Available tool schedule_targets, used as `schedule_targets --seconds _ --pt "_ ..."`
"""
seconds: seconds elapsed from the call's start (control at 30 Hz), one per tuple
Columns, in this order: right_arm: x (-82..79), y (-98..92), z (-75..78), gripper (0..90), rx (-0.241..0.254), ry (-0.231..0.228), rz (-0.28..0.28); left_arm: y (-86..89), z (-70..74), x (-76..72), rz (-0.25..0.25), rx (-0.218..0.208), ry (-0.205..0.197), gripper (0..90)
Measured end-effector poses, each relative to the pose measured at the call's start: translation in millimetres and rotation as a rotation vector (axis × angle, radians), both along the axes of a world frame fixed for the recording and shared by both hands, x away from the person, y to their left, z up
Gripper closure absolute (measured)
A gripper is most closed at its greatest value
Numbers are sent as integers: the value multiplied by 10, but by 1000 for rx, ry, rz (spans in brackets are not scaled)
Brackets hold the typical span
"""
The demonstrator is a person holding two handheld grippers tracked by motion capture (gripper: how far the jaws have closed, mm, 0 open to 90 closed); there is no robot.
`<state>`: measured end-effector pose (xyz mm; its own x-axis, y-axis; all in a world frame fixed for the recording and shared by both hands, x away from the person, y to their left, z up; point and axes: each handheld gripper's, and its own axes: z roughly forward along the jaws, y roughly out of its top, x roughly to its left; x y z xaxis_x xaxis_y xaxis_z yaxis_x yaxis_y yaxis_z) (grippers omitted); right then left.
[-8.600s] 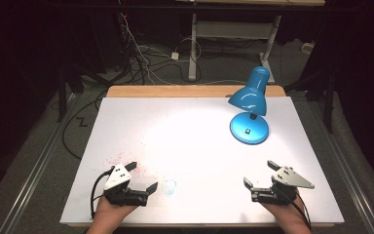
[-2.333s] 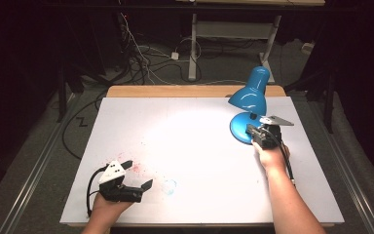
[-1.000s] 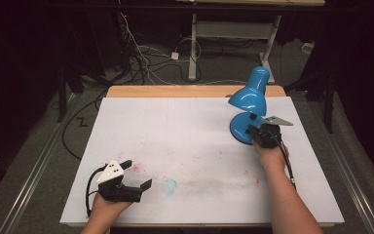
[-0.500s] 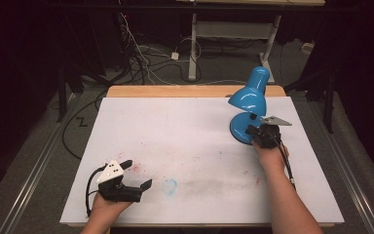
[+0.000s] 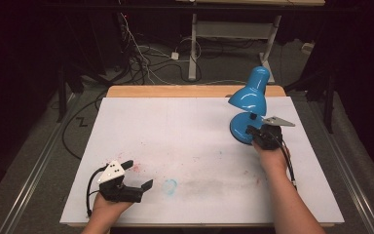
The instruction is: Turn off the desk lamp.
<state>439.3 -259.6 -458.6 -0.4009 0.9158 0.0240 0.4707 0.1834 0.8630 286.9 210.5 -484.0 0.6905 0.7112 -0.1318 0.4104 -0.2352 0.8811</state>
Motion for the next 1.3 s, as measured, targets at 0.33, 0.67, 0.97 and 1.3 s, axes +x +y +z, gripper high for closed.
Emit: schedule_targets --seconds 0.33,0.67,0.97,1.3 --pt "-355 110 117 900 43 -46 76 -5 -12 18 -1 3 1 0" --pt "-735 168 -105 900 51 -12 149 -13 -25 28 2 5 1 0" --pt "-1189 24 -123 900 56 -23 183 11 -41 38 7 1 5 0" --pt "-1520 -115 -159 900 53 -54 188 -8 -39 41 3 -9 4 0"
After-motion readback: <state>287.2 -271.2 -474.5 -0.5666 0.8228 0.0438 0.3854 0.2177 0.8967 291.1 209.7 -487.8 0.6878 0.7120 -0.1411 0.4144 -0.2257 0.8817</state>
